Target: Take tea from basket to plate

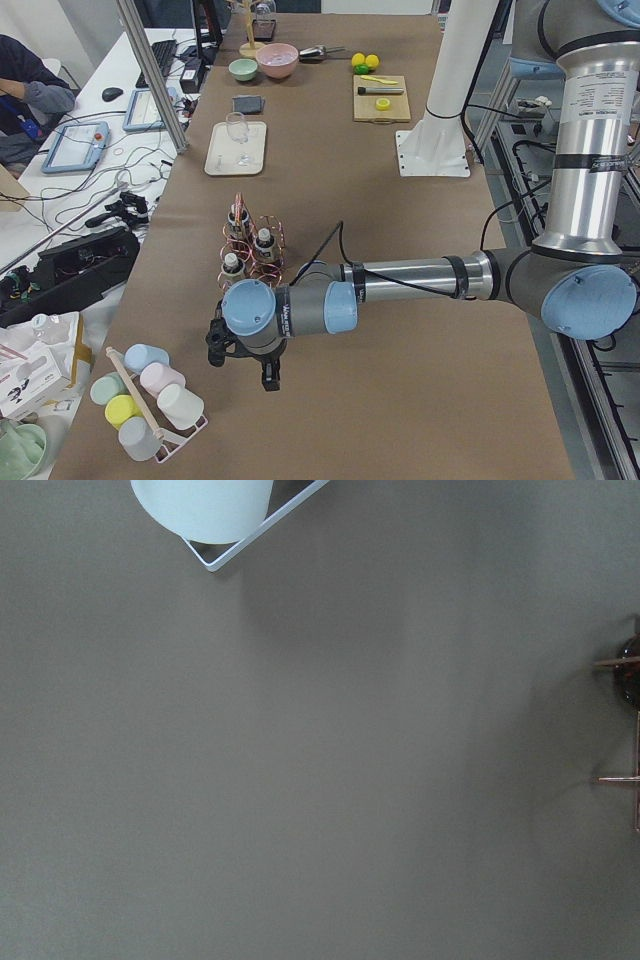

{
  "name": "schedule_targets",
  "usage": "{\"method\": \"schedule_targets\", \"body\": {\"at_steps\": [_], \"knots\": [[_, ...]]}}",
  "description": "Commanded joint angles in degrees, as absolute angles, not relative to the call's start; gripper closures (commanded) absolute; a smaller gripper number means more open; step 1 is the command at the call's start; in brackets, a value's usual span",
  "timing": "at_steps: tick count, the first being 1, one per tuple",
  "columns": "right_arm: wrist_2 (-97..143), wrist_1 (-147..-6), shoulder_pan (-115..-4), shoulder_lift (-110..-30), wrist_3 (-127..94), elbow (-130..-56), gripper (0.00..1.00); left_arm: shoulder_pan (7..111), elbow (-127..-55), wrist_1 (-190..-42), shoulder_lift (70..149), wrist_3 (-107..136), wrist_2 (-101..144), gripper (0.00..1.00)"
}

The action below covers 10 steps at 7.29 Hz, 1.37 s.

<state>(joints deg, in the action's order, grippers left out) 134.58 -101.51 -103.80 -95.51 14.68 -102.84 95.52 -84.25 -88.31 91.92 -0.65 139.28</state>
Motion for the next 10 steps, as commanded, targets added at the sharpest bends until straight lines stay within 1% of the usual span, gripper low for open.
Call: {"method": "schedule_targets", "body": {"at_steps": [1,3,5,7,8,9,10], "knots": [[134.4,-101.5,-103.8,-95.4,14.7,-102.9,0.00,95.1,-84.8,-88.2,93.1,-1.1,137.5,0.02],[134.2,-101.5,-103.8,-95.4,14.7,-102.9,0.00,95.2,-88.2,-88.0,93.5,-1.1,137.4,0.02],[134.2,-101.5,-103.9,-95.4,14.7,-102.9,0.00,94.1,-94.6,-87.9,92.7,-2.4,137.4,0.02],[134.3,-101.5,-104.3,-95.4,14.7,-102.9,0.00,92.9,-96.8,-87.8,93.2,-11.6,137.0,0.02],[134.3,-101.5,-104.3,-95.5,14.7,-102.9,0.00,91.8,-99.2,-84.9,93.5,-18.5,136.5,0.02],[134.4,-101.5,-104.5,-95.5,14.7,-102.9,0.00,90.8,-100.9,-82.6,95.2,-26.5,134.4,0.02],[134.4,-101.5,-104.7,-95.5,14.7,-102.9,0.00,90.4,-100.9,-81.4,97.3,-31.6,134.0,0.02]]}}
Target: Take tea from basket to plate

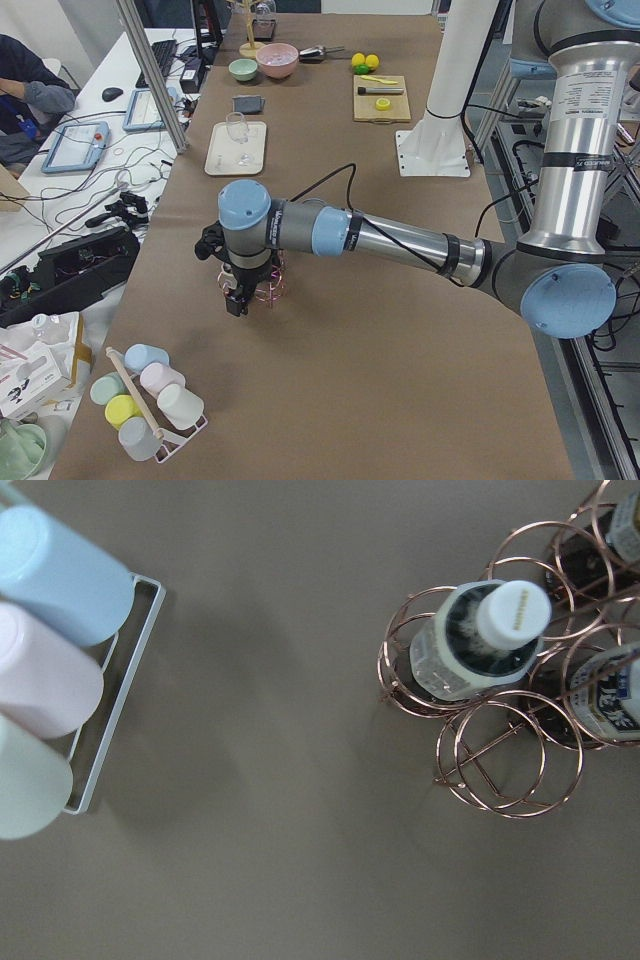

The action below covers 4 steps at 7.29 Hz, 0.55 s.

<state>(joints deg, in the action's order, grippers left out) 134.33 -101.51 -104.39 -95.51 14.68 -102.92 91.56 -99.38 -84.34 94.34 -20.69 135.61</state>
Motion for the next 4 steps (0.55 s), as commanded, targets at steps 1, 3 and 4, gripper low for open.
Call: {"method": "schedule_targets", "body": {"at_steps": [1,3,4], "knots": [[134.4,-101.5,-104.7,-95.5,14.7,-102.9,0.00,89.4,-101.8,-79.9,98.9,-36.6,134.1,0.02],[134.4,-101.5,-104.7,-95.5,14.7,-102.9,0.00,85.8,-103.0,-78.9,101.8,-43.0,134.2,0.02],[134.4,-101.5,-104.8,-95.5,14.7,-102.9,0.00,84.3,-103.4,-78.9,103.3,-44.7,134.6,0.03]]}}
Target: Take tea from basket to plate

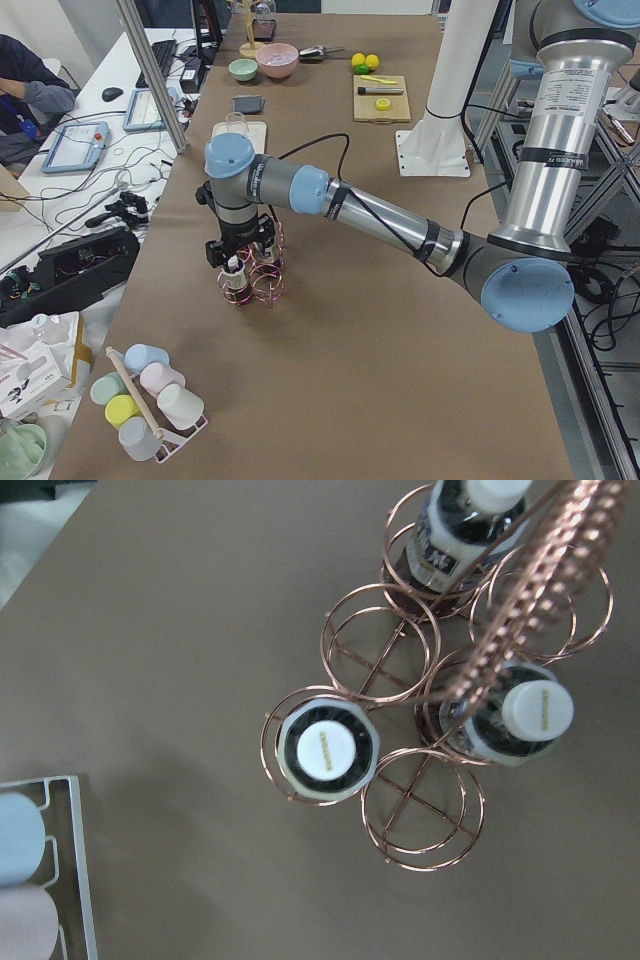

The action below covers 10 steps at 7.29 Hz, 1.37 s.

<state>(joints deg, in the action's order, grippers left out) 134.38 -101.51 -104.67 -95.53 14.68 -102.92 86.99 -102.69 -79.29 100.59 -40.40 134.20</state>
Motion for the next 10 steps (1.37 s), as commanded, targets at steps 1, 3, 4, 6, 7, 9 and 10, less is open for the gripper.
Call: {"method": "schedule_targets", "body": {"at_steps": [1,3,4,6,7,9,10], "knots": [[134.4,-101.5,-104.9,-95.5,14.7,-102.9,0.00,82.7,-103.5,-78.9,103.9,-44.9,135.8,0.03],[134.4,-101.5,-104.9,-95.5,14.7,-102.9,0.00,79.9,-103.2,-78.8,106.6,-45.2,135.3,0.03],[134.3,-101.5,-104.9,-95.5,14.7,-102.9,0.00,79.4,-103.2,-78.0,107.2,-45.2,135.3,0.03],[134.3,-101.5,-105.0,-95.5,14.7,-102.9,0.00,79.1,-103.2,-77.9,108.0,-45.4,134.7,0.08],[134.2,-101.5,-105.1,-95.5,14.7,-102.9,0.00,78.8,-103.2,-77.7,108.6,-45.4,134.3,0.22],[134.2,-101.5,-105.2,-95.5,14.7,-102.9,0.00,78.8,-103.4,-78.1,109.8,-47.6,131.9,0.73],[134.2,-101.5,-105.2,-95.5,14.7,-102.9,0.00,78.8,-103.4,-77.9,110.1,-48.8,131.5,0.87]]}}
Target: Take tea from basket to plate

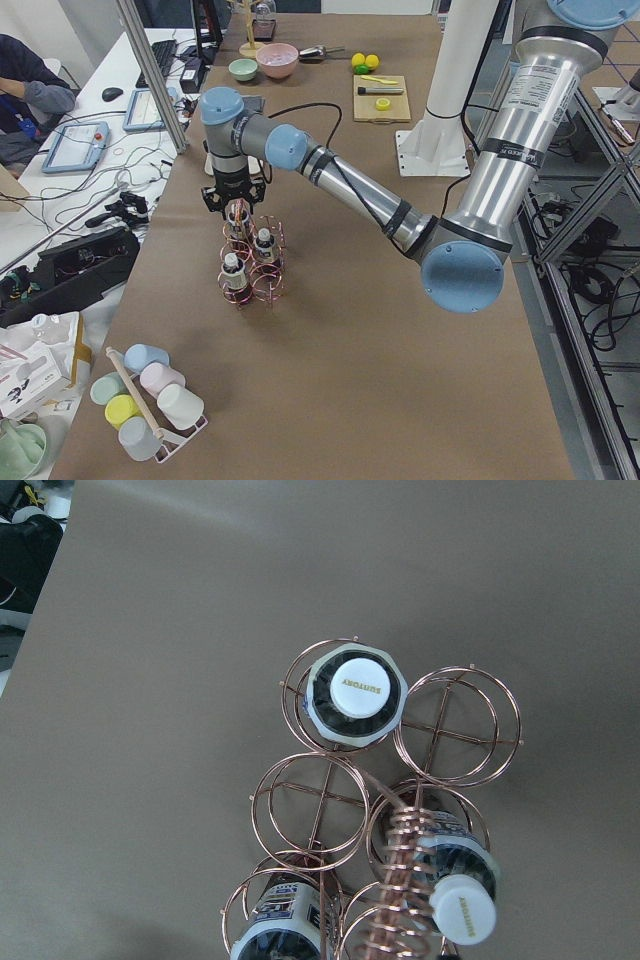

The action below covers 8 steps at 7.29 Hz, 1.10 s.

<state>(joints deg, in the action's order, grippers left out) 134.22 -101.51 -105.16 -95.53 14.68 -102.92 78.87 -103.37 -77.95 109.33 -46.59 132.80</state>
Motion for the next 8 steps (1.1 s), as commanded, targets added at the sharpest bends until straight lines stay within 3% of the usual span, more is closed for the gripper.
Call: {"method": "schedule_targets", "body": {"at_steps": [1,8], "knots": [[134.2,-101.5,-105.2,-95.5,14.7,-102.9,0.00,78.8,-103.4,-78.0,110.2,-48.9,131.5,0.99],[134.1,-101.5,-105.3,-95.4,14.7,-103.0,0.00,77.8,-106.3,-67.6,116.4,-49.0,132.1,1.00]]}}
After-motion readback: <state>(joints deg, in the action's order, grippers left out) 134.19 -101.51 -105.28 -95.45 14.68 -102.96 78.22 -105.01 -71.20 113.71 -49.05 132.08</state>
